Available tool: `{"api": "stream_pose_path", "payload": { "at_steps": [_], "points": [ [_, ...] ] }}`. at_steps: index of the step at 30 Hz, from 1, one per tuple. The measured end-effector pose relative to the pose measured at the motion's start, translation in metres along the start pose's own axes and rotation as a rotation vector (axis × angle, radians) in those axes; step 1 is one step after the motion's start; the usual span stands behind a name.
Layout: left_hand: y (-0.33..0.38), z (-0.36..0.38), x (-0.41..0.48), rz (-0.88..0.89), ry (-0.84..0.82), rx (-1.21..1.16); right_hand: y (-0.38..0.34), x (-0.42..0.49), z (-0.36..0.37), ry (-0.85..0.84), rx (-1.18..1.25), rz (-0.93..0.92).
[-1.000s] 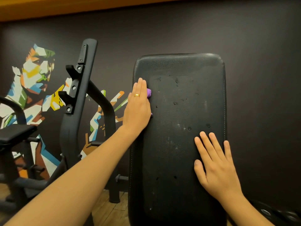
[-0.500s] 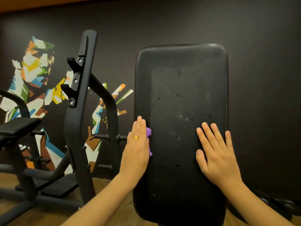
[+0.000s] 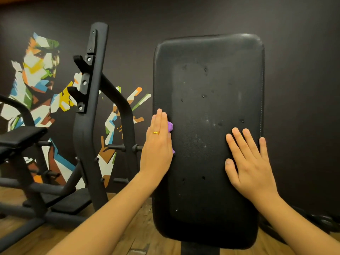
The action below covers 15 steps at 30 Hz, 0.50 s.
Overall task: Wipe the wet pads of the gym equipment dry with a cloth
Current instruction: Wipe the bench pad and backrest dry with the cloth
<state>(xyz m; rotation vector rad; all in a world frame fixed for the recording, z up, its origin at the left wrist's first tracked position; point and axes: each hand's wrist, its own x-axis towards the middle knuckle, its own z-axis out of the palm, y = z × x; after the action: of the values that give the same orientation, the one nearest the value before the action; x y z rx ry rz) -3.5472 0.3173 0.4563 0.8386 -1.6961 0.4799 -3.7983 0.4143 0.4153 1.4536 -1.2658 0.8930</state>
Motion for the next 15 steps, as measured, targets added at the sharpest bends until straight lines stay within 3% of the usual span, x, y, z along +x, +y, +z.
{"api": "stream_pose_path", "payload": {
  "at_steps": [7, 10, 15],
  "points": [
    [0.000, 0.008, -0.067, 0.004, -0.042, -0.090, 0.000, -0.001, -0.001, -0.014, -0.004, 0.016],
    [-0.003, 0.018, -0.110, 0.028, -0.084, -0.011, 0.000, -0.001, 0.000, -0.004, -0.002, 0.012],
    [-0.006, 0.029, -0.167, -0.012, -0.127, -0.215, 0.000, 0.000, 0.000, 0.004, -0.012, 0.012]
  ]
}}
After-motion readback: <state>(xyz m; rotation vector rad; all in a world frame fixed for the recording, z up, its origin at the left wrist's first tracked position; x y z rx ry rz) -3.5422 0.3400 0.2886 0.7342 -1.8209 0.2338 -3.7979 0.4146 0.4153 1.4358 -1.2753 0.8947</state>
